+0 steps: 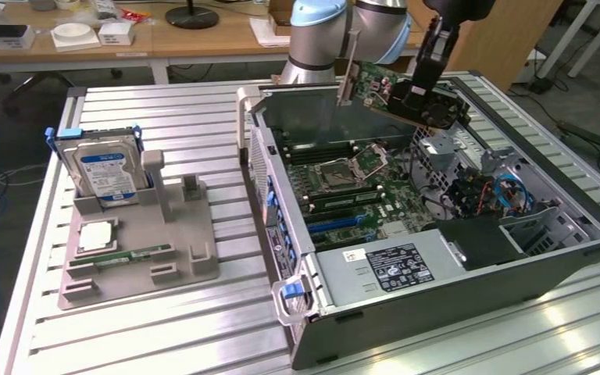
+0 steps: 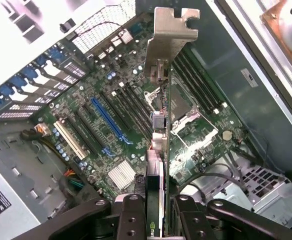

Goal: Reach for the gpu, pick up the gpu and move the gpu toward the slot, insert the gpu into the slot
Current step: 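Insert the gpu into the slot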

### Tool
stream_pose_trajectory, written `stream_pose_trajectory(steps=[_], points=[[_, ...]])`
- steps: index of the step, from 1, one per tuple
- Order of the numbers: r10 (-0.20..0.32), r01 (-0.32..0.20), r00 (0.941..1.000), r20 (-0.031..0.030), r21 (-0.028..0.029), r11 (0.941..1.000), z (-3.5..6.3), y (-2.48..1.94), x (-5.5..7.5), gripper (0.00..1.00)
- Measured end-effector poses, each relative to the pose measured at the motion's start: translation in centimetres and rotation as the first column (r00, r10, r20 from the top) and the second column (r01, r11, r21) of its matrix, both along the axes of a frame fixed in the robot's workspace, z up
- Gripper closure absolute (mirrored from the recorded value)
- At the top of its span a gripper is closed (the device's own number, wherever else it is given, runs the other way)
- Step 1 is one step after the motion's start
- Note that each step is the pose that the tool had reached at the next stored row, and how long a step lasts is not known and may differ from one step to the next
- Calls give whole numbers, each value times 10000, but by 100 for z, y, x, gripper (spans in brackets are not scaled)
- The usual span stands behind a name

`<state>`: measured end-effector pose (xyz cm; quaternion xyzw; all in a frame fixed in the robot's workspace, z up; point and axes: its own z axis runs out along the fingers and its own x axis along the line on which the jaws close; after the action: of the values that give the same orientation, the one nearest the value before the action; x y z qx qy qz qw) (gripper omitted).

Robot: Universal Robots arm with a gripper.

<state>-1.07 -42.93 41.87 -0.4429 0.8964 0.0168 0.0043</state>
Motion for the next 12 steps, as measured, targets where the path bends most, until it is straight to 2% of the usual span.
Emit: stream_pose_trajectory(steps=[6, 9, 12], points=[[767, -767, 9971, 0, 3, 9971, -2, 0, 0, 73], [1270, -1270, 9919, 0, 4, 9919, -3, 0, 0, 73], [1801, -1801, 9836, 0, 4, 9836, -5, 0, 0, 73]])
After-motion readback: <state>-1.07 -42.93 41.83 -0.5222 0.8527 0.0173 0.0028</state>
